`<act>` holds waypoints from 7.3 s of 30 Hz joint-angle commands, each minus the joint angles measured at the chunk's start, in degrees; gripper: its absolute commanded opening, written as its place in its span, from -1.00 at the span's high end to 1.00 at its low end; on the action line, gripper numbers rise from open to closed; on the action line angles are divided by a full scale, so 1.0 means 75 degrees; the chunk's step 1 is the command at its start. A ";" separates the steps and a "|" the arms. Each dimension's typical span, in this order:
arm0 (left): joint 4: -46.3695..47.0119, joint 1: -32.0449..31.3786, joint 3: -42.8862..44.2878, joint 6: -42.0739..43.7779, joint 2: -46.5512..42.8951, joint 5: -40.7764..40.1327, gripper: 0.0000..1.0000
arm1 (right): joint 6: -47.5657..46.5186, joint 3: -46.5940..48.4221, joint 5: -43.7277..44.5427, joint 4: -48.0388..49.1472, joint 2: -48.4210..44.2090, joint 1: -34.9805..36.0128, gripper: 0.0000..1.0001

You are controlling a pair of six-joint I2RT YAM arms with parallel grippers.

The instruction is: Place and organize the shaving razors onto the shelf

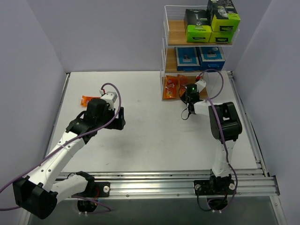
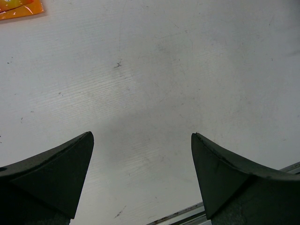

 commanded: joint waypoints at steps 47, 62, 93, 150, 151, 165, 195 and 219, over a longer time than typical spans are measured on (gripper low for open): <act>0.0060 -0.0047 0.0302 0.0173 -0.0350 -0.1009 -0.88 | 0.0427 -0.3802 0.0595 -0.0094 -0.4342 0.1325 0.22; 0.0188 0.0094 0.0115 -0.0002 -0.1580 -0.2602 -0.88 | -0.0708 -0.2858 0.0387 -0.0176 -0.4251 0.4433 0.14; 0.0446 0.0083 -0.0120 -0.0366 -0.2835 -0.3213 -0.24 | -0.1262 0.8430 -0.3119 -0.1618 0.4821 0.4364 -0.24; 0.0423 -0.0457 -0.0202 -0.0307 -0.2905 -0.3787 -0.90 | 0.1270 0.8692 -0.3728 -0.0106 0.6006 0.4141 1.00; 0.0411 -0.0445 -0.0190 -0.0319 -0.2893 -0.3834 -0.88 | 0.1271 0.8467 -0.3739 0.0022 0.5738 0.4118 1.00; 0.0529 -0.0035 -0.0272 -0.0296 -0.2928 -0.3564 -0.84 | 0.0908 0.3699 -0.3646 0.0784 0.2234 0.3802 1.00; 0.0446 -0.0117 -0.0249 -0.0214 -0.2155 -0.3190 -0.88 | 0.1691 -0.5455 0.0573 -0.2565 -0.7516 0.3801 0.27; 0.0552 -0.0140 -0.0272 -0.0073 -0.2366 -0.3002 -0.61 | 0.0112 -0.5492 -0.0071 -0.2766 -0.8223 0.3813 -0.02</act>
